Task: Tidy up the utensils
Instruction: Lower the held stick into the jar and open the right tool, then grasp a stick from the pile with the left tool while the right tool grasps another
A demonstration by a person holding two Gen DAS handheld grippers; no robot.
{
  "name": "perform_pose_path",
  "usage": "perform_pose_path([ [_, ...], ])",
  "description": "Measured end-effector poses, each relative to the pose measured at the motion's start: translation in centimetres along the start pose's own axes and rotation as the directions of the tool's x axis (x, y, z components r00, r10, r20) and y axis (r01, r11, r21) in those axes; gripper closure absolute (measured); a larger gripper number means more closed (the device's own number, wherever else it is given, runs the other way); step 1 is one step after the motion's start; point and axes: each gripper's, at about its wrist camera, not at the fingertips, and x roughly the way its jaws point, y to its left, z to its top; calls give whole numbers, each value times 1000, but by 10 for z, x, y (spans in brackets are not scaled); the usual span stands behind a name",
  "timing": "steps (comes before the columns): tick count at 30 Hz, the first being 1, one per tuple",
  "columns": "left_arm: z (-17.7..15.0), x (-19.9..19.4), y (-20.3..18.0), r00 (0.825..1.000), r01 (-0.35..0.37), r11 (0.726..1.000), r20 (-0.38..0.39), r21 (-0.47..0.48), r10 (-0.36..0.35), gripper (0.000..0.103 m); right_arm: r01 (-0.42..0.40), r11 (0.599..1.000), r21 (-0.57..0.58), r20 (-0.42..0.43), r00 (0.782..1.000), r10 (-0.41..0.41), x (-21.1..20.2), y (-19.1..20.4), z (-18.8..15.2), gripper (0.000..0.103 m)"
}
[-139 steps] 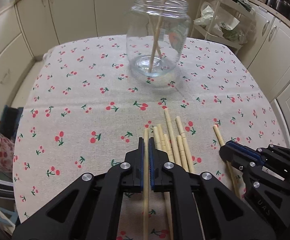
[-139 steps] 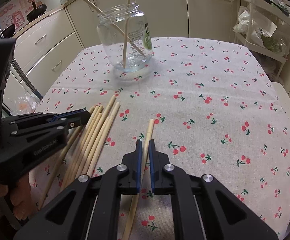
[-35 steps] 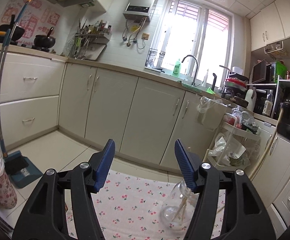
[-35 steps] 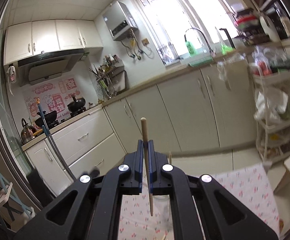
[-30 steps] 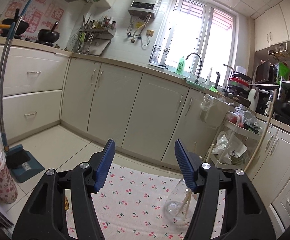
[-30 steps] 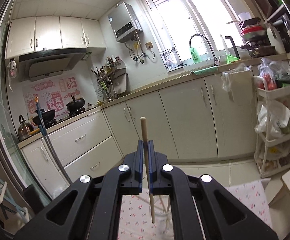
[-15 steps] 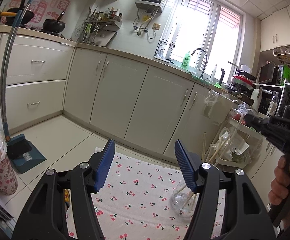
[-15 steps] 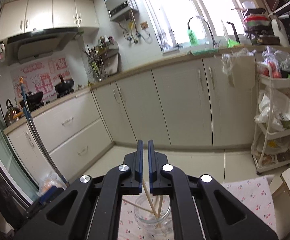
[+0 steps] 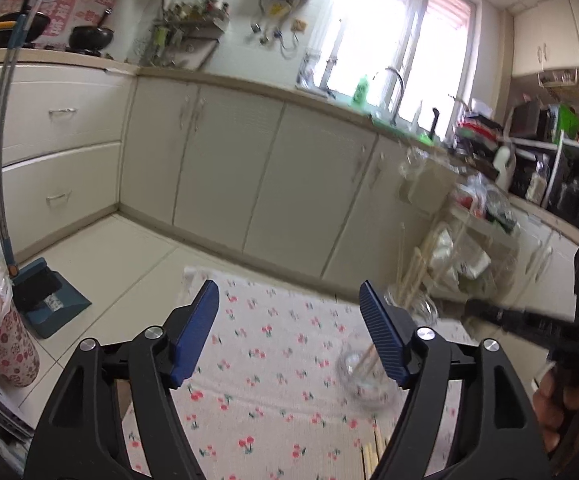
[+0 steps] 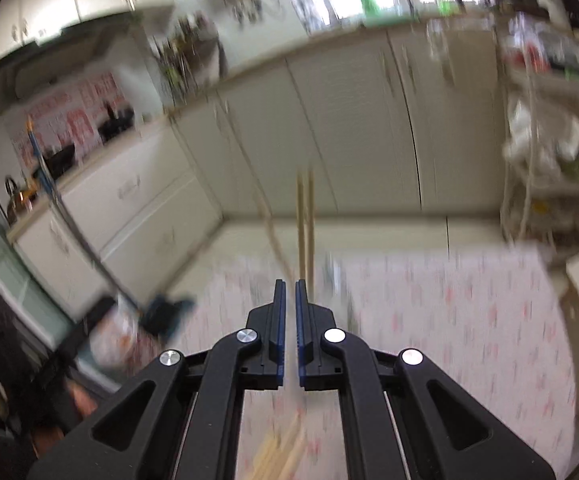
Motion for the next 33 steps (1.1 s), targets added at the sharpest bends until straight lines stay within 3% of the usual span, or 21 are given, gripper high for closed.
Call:
perform_pose_path([
  [4,-16,3,-8,996,23,999,-93,43,-19,31,21,1000,-14,-200,980,-24,10,6,-65,98],
  [7,-32,3,-11,988,29,998,-151,63,-19,30,23,1000,-13,-265,964,-25,12,10,-95,98],
  [21,-68,-3,-14,958,35,997,-287,73,-12,28,120,983,-141,-321,933,-160,26,25,-125,94],
  [23,-74,-1,-18,948,41,995,-317,91,-10,28,136,981,-138,-326,929,-175,29,22,-125,82],
  [33,-106,23,-48,885,60,972,-463,228,54,28,140,982,-129,-317,932,-175,18,4,-124,88],
])
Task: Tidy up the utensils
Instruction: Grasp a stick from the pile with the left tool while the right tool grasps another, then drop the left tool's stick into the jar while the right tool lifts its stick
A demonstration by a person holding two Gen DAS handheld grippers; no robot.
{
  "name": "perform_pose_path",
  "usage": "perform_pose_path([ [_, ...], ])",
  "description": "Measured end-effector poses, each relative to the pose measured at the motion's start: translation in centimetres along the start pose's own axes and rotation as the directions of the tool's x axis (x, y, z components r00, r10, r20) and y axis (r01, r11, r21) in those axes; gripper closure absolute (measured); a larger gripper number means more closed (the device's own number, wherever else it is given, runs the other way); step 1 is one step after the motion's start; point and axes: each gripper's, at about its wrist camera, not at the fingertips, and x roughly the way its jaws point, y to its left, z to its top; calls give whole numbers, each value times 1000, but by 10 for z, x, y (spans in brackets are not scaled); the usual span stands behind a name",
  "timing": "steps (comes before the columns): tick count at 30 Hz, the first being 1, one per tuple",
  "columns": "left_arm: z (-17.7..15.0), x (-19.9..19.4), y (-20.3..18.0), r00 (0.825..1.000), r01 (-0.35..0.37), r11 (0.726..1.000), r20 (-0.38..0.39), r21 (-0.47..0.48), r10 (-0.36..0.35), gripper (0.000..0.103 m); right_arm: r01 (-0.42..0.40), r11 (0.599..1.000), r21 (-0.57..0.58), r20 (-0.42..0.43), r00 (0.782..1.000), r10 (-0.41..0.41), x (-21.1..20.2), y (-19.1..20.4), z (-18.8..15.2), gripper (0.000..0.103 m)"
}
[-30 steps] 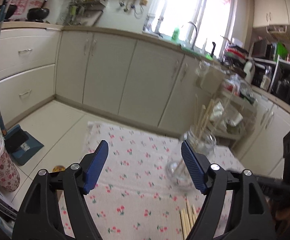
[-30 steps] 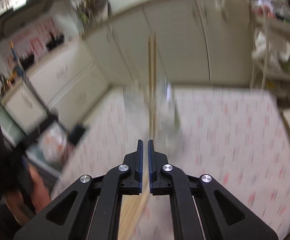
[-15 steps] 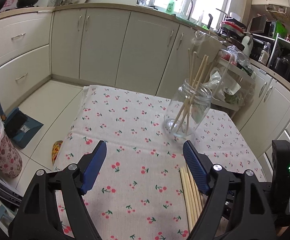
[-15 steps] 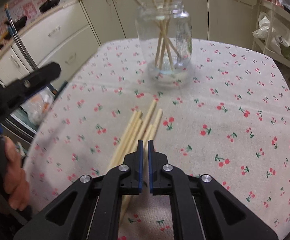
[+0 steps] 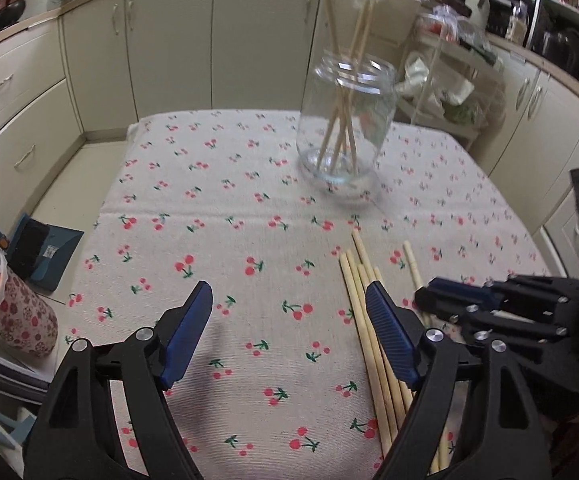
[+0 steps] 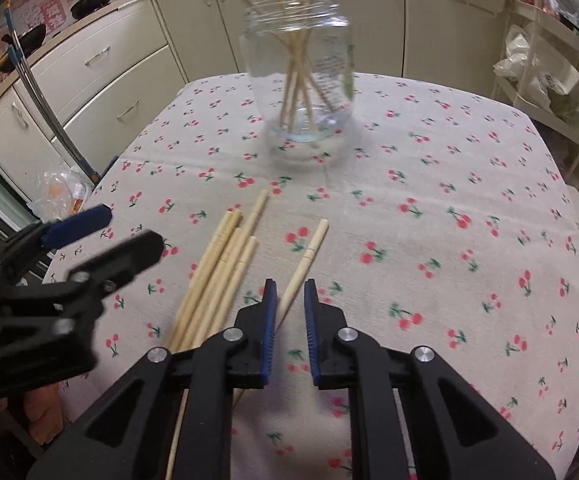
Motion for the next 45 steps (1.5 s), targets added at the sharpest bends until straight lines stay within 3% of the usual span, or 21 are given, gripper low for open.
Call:
perform_pose_path([
  [8,0,23,-11,994,-44,999,-100,21,46,28,-46,999,26,15,999,45,-3,-10,-6,88],
  [14,0,29,-20,988,-96,993,-111,67,103,29,-75,996,43,27,997,74,-4,-14,-6,88],
  [16,2,30,-23,987,-111,991,-108,76,118,34,-78,996,45,31,997,76,-4,-14,-6,88],
  [19,7,31,-28,988,-107,991,-104,87,115,50,-72,996,49,33,997,70,-1,-14,-2,87],
  [21,10,33,-32,989,-92,991,-109,96,102,67,-76,996,47,31,997,75,1,-13,1,79],
  [24,15,35,-38,989,-65,992,-127,105,78,87,-68,997,27,25,997,68,3,-9,5,75],
  [26,16,34,-38,988,-37,995,-144,98,51,93,-68,998,4,12,998,68,3,-7,5,78],
  [27,17,34,-36,988,-23,996,-153,91,36,95,-73,997,-1,6,997,73,3,-7,5,87],
  [31,20,36,-27,983,31,997,-184,78,-16,95,-64,998,0,-9,998,64,3,-10,5,88],
  [36,24,39,-28,977,32,995,-215,98,-10,95,-26,999,-32,-10,1000,26,8,-3,10,88],
  [41,25,34,-22,982,53,996,-185,70,-39,98,-9,1000,-25,10,1000,10,6,-3,6,97],
  [45,38,1,-13,995,103,994,-6,34,-103,98,-89,993,79,45,995,86,2,-21,-2,97],
])
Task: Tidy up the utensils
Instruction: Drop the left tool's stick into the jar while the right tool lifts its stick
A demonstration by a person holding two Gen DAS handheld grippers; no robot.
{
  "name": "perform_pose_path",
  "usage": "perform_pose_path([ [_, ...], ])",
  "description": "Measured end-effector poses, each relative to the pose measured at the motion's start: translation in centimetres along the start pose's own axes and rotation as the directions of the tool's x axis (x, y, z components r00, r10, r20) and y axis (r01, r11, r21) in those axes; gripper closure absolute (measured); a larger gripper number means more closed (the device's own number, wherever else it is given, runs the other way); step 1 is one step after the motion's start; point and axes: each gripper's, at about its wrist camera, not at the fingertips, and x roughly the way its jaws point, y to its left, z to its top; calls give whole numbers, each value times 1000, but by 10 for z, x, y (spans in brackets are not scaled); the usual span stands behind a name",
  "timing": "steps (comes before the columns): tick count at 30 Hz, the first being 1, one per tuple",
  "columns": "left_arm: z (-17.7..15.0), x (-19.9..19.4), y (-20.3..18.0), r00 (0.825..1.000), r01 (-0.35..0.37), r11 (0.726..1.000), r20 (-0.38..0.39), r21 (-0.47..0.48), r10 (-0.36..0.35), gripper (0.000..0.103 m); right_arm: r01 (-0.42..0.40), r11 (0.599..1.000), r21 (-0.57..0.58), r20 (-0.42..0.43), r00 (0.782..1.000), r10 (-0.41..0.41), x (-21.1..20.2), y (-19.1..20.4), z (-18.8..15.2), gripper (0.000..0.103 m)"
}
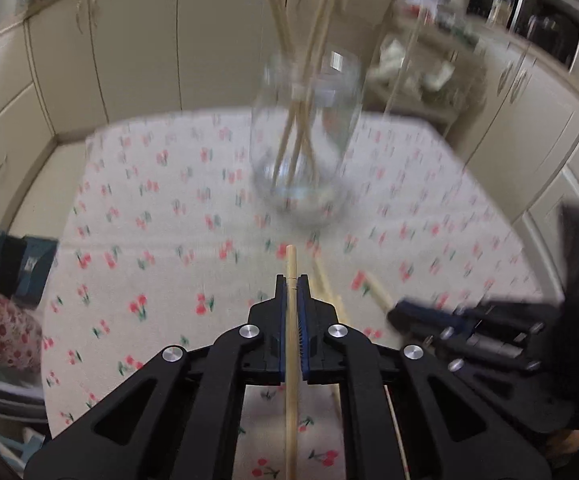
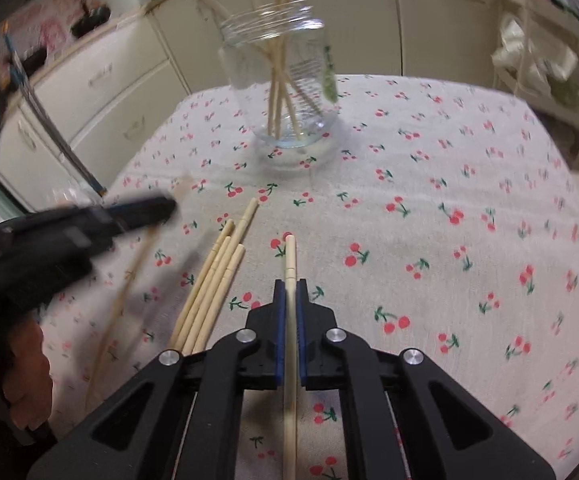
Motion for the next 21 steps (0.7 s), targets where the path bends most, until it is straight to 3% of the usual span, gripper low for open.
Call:
perform_pose_path([
  [2,12,-23,0,991,29,1000,129,-7,-28,98,-43,998,52,18,999,42,0,-8,-2,97],
  [4,25,-42,0,968,58,998,245,-15,-53,98,-80,992,97,39,996,77,0,-15,-4,97],
  [7,46,-64,-4,916,70,997,397,-30,-52,98,-116,984,136,49,993,110,0,-21,-5,97],
  [11,75,-82,-11,831,70,996,555,-57,-26,98,-136,979,152,52,990,129,1,-21,-4,97],
  [17,113,-88,-16,743,90,989,669,-116,11,98,-148,976,162,55,989,141,1,-22,-5,97],
  [21,134,-86,-18,717,91,986,696,-142,34,98,-156,974,166,56,987,149,0,-26,-6,97],
])
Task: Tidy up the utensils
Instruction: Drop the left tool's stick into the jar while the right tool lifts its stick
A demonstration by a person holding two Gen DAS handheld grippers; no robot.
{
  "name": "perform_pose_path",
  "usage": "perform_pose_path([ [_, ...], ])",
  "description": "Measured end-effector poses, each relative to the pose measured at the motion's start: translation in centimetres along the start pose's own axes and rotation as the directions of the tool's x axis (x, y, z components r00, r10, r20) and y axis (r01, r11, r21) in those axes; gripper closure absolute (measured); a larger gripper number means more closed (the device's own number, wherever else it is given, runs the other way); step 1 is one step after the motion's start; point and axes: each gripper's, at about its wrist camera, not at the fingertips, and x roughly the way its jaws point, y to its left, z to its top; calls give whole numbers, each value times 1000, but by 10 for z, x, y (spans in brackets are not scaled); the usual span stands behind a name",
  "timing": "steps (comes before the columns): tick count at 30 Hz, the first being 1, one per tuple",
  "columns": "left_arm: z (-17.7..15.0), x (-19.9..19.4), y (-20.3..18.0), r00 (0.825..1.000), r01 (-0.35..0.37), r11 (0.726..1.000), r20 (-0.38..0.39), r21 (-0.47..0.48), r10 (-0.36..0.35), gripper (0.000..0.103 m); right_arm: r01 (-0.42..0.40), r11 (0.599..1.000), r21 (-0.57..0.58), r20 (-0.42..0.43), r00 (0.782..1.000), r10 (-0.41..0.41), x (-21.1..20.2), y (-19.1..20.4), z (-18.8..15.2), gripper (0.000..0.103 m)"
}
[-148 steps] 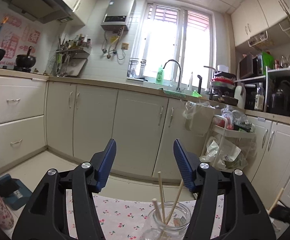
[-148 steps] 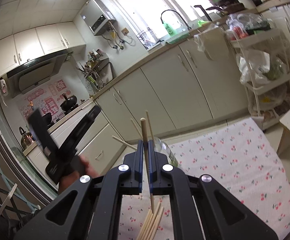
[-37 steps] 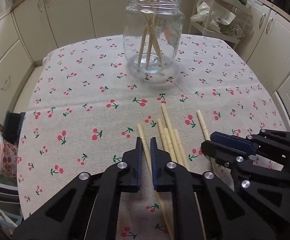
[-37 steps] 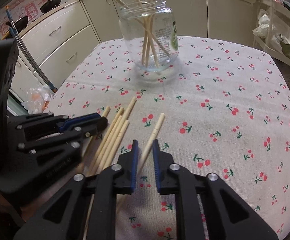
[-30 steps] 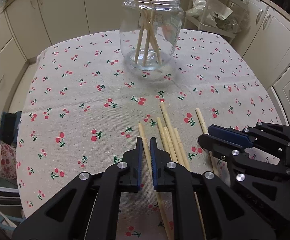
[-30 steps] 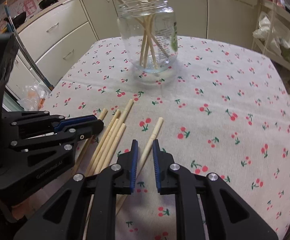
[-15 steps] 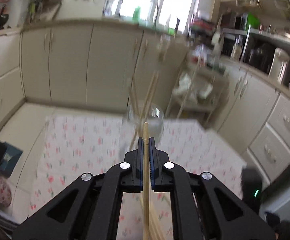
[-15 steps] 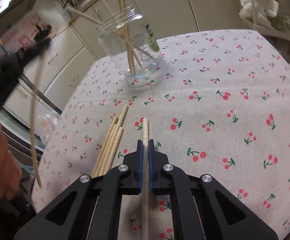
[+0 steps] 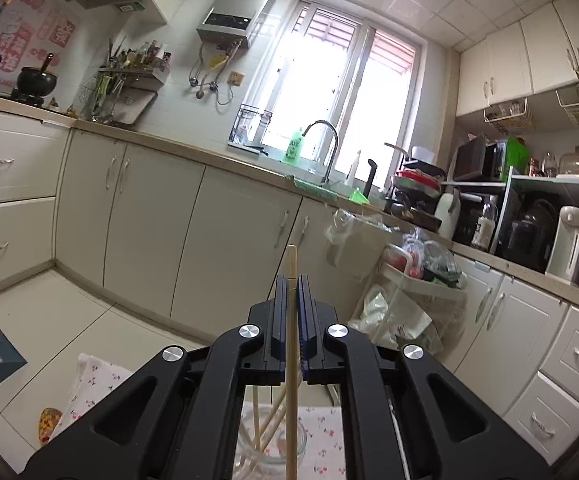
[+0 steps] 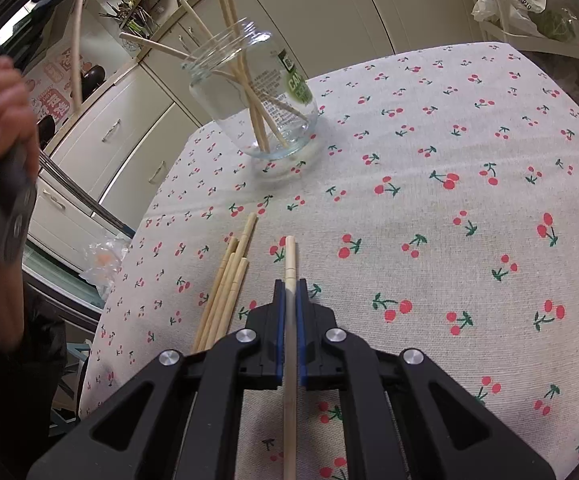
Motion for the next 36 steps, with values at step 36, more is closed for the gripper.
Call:
perform_pose_path([
  [36,-44,80,-5,986,-156,983,74,93,150,98,-22,1000,10,-2,1000,22,0,0,0,97],
])
